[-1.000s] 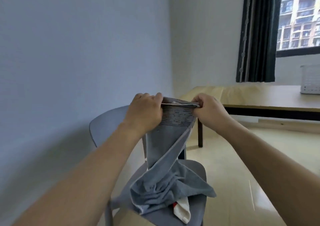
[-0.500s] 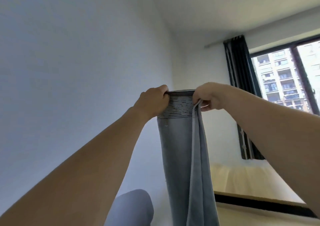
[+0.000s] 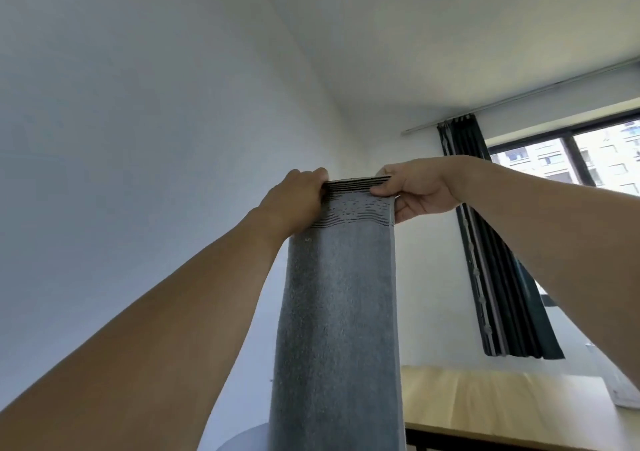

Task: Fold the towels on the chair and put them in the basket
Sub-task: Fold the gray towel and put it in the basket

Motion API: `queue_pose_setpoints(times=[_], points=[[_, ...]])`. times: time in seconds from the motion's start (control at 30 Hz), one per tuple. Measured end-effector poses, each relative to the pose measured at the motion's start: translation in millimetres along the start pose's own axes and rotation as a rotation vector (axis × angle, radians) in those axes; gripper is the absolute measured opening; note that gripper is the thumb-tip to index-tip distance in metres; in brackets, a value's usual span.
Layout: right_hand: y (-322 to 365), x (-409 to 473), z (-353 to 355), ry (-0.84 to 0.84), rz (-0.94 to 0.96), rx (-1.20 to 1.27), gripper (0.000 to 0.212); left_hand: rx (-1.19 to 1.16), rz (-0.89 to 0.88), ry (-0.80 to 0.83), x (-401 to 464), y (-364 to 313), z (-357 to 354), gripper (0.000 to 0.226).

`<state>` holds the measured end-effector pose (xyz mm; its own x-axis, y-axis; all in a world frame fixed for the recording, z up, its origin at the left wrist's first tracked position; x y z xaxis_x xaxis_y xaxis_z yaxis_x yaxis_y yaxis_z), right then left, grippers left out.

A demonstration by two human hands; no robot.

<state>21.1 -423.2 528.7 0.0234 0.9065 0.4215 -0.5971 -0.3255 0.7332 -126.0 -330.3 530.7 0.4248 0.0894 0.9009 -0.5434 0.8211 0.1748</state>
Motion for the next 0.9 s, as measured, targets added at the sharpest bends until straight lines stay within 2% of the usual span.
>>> queue_pose_setpoints(times=[0.13,0.23,0.33,0.43,0.53,0.57,0.63,0.73,0.8,0.87,0.9], points=[[3,5,2,-0.232,0.043,-0.441,0.017,-0.058,-0.051,-0.131,-4,2,9,0.021],[18,5,-2,-0.351,0.129,-0.821,0.024,-0.026,-0.107,-0.161,-6,-3,8,0.017],[30,5,-10,-0.521,0.163,-1.225,0.030,-0.185,-0.014,-0.072,-8,2,7,0.011],[33,5,-29,-0.619,0.212,-1.510,0.022,-0.313,0.089,0.069,-10,3,2,0.007],[30,5,-47,-0.659,0.300,-1.743,0.018,-0.341,0.083,0.006,-15,-4,1,0.012],[29,5,-47,-0.673,0.312,-1.726,0.014,-0.379,0.088,-0.025,-18,-3,1,0.014],[26,4,-40,-0.671,0.269,-1.542,0.008,-0.433,0.090,-0.071,-22,1,-1,0.013],[19,10,-28,-0.581,0.161,-1.240,0.028,-0.461,0.096,-0.142,-24,6,-6,0.006],[16,15,-32,-0.456,0.163,-1.098,0.039,-0.488,0.161,-0.235,-25,8,-12,0.008],[14,17,-34,-0.378,0.192,-1.044,0.039,-0.620,0.320,-0.296,-33,14,-24,0.028],[12,17,-32,-0.378,0.203,-1.028,0.037,-0.808,0.424,-0.253,-40,16,-37,0.044]])
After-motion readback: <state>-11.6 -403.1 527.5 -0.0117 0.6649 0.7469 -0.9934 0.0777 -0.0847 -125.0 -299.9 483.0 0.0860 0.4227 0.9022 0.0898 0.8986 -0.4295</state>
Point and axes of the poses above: each hand's wrist, its own x-axis towards the middle knuckle, its own z-axis out of the back of the hand, y = z × x, the point moved 5 cm from there along x, towards the middle knuckle, and after that the axes turned 2 degrees about y, right-handed, at the moved point
